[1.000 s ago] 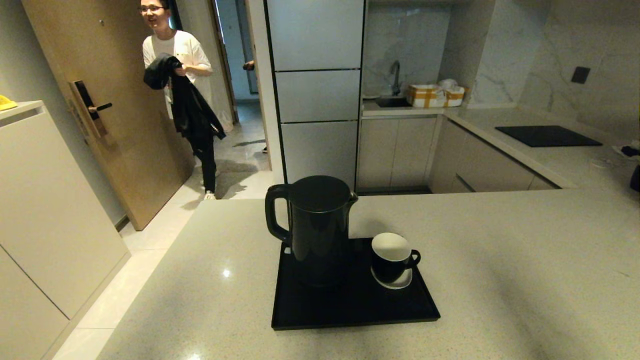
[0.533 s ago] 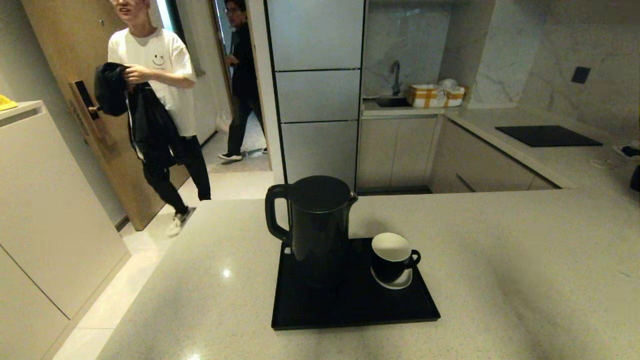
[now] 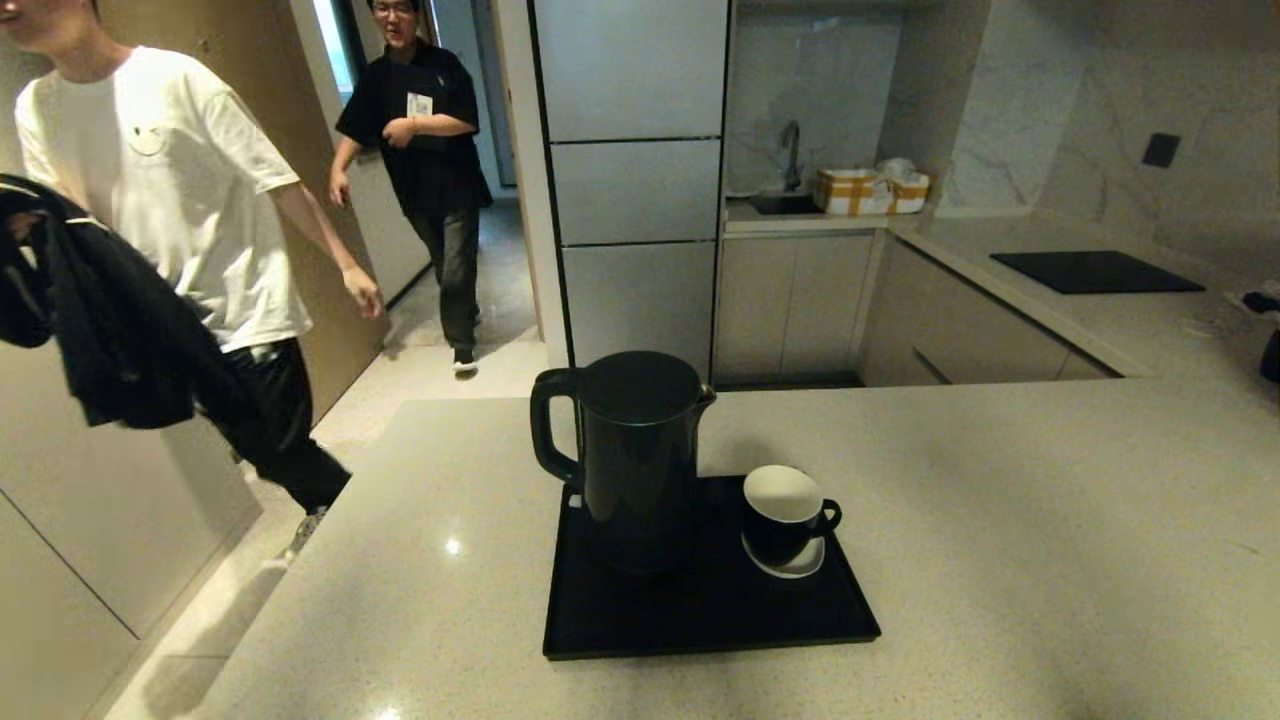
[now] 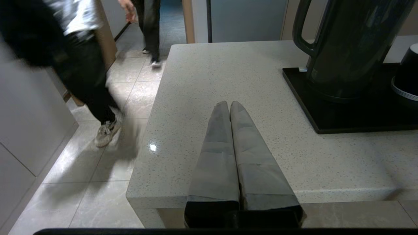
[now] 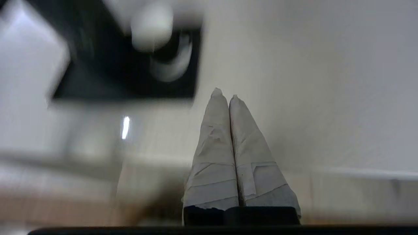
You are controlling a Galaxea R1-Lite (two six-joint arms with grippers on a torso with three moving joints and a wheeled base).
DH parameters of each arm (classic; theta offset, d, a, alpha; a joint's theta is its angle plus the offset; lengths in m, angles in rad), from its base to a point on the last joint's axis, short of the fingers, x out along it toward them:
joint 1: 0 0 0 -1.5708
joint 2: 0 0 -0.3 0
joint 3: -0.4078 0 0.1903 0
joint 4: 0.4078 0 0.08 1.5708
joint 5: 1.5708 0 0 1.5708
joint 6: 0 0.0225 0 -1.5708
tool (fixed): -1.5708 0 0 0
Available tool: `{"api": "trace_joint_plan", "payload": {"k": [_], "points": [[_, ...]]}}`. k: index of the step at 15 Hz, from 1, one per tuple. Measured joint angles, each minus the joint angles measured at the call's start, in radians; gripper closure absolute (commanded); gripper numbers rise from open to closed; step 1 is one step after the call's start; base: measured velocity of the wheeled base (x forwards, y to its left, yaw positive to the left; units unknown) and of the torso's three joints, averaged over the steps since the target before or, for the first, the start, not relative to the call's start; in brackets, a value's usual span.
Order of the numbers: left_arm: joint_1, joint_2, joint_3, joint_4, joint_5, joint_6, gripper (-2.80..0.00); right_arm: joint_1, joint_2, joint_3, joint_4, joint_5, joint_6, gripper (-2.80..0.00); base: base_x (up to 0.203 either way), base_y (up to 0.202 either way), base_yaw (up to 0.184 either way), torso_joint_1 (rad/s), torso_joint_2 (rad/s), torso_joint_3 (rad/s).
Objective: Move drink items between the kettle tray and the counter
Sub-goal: Pick up the tea cup
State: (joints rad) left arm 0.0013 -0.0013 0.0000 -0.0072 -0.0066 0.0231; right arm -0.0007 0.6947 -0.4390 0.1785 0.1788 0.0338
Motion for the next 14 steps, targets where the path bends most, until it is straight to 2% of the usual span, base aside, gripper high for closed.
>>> {"api": "trace_joint_plan", "payload": {"k": [3,6,7,9,11,13,14], "points": [[0.0,0.0,0.0,0.0,0.0,0.0,0.0,0.018,0.332,0.115,-0.226,0.049,-0.029,0.0,0.0,0.0,0.0,0.0,0.0,0.0],[0.0,0.0,0.0,0.0,0.0,-0.001,0.0,0.05,0.676,0.253,-0.639,0.059,-0.031,0.0,0.0,0.0,0.0,0.0,0.0,0.0],[0.0,0.0,0.0,0.0,0.0,-0.001,0.0,0.068,0.805,0.297,-0.826,0.046,-0.028,-2.8,0.0,0.0,0.0,0.0,0.0,0.0],[0.0,0.0,0.0,0.0,0.0,0.0,0.0,0.114,1.031,0.358,-1.158,0.01,-0.022,-2.8,0.0,0.0,0.0,0.0,0.0,0.0],[0.0,0.0,0.0,0.0,0.0,-0.001,0.0,0.196,1.207,0.392,-1.448,-0.023,-0.014,-2.8,0.0,0.0,0.0,0.0,0.0,0.0],[0.0,0.0,0.0,0.0,0.0,0.0,0.0,0.247,1.314,0.375,-1.657,-0.025,-0.007,-2.8,0.0,0.0,0.0,0.0,0.0,0.0],[0.0,0.0,0.0,0.0,-0.001,0.0,0.0,0.253,1.338,0.345,-1.691,-0.022,-0.003,-2.8,0.0,0.0,0.0,0.0,0.0,0.0]]}}
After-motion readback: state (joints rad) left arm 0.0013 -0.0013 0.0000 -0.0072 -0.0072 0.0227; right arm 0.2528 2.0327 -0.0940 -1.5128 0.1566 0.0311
